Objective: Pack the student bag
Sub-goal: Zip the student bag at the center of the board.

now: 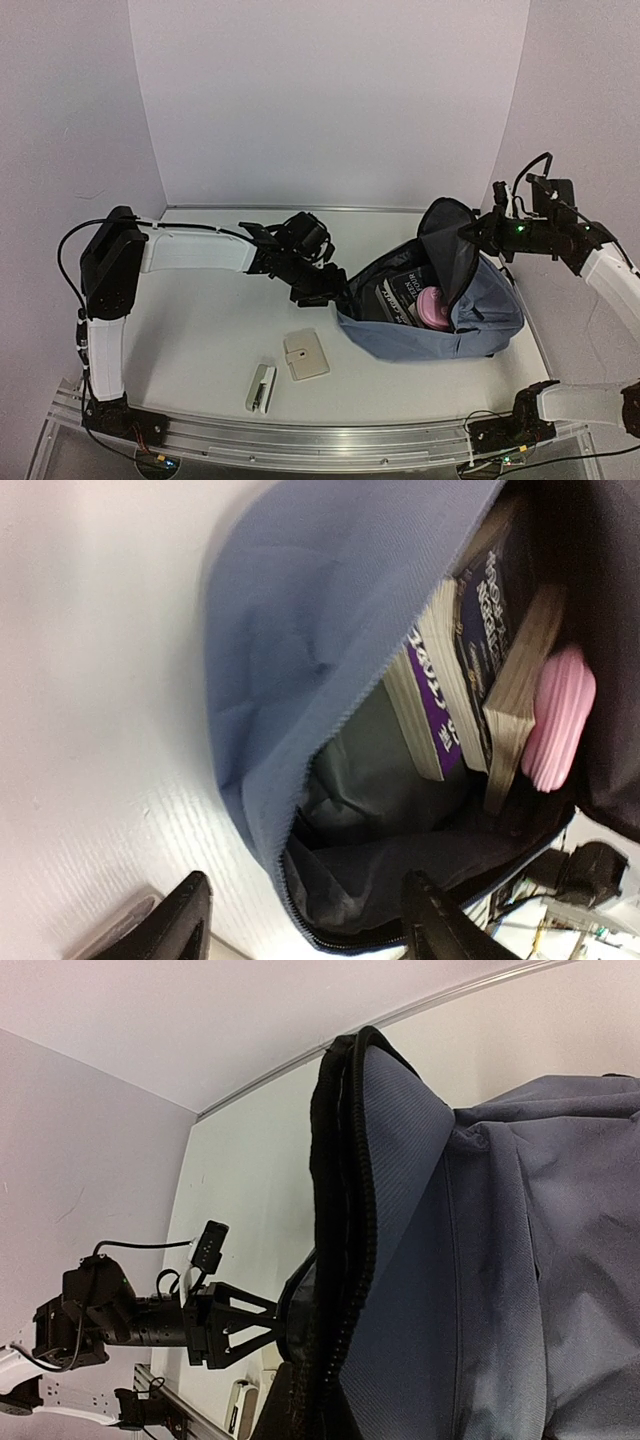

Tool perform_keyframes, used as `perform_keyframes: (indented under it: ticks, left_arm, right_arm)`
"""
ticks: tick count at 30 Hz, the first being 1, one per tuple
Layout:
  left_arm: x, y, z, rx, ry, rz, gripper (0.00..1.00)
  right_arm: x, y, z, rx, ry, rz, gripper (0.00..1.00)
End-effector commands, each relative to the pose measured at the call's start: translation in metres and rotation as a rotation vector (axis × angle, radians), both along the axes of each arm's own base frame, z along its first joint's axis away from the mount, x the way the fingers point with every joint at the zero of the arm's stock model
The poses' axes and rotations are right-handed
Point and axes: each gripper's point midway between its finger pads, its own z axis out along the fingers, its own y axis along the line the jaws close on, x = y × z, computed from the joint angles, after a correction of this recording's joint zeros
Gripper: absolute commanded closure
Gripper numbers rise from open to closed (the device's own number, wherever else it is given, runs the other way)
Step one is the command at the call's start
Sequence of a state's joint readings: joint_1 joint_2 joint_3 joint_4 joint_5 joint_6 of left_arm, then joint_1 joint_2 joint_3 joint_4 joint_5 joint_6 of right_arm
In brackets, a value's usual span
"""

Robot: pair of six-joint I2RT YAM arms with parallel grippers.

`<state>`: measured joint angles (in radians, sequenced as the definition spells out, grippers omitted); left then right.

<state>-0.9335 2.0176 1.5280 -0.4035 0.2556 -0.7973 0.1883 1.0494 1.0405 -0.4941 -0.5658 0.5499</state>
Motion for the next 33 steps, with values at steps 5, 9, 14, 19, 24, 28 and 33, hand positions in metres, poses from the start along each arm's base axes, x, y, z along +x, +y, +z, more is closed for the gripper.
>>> perform_keyframes:
  ticks: [5, 9, 14, 19, 24, 28, 33]
  left_arm:
    - [0.0, -0.011, -0.006, -0.055, 0.046, -0.001, 0.64]
    - [0.003, -0.014, -0.016, -0.031, 0.06, 0.002, 0.68]
    - [0.011, -0.011, -0.018, -0.004, 0.034, 0.033, 0.83]
    - [0.024, -0.01, 0.002, -0.023, -0.035, 0.067, 1.0]
    - [0.046, 0.009, 0.037, -0.062, -0.114, 0.119, 1.0]
    - [0.057, 0.03, 0.056, -0.089, -0.148, 0.15, 1.0]
    - [0.065, 0.055, 0.056, -0.121, -0.123, 0.178, 1.0]
  right_arm:
    - [0.008, 0.017, 0.035, 0.017, -0.124, 0.036, 1.0]
    - [0.008, 0.026, 0.034, 0.006, -0.123, 0.047, 1.0]
    - [0.006, 0.04, 0.032, -0.008, -0.121, 0.061, 1.0]
    - [0.006, 0.059, 0.03, -0.008, -0.12, 0.082, 1.0]
    - [0.015, 0.093, 0.034, 0.05, -0.145, 0.105, 1.0]
    - [0.024, 0.136, 0.024, 0.076, -0.144, 0.144, 1.0]
    - [0.035, 0.195, 0.005, 0.079, -0.133, 0.194, 1.0]
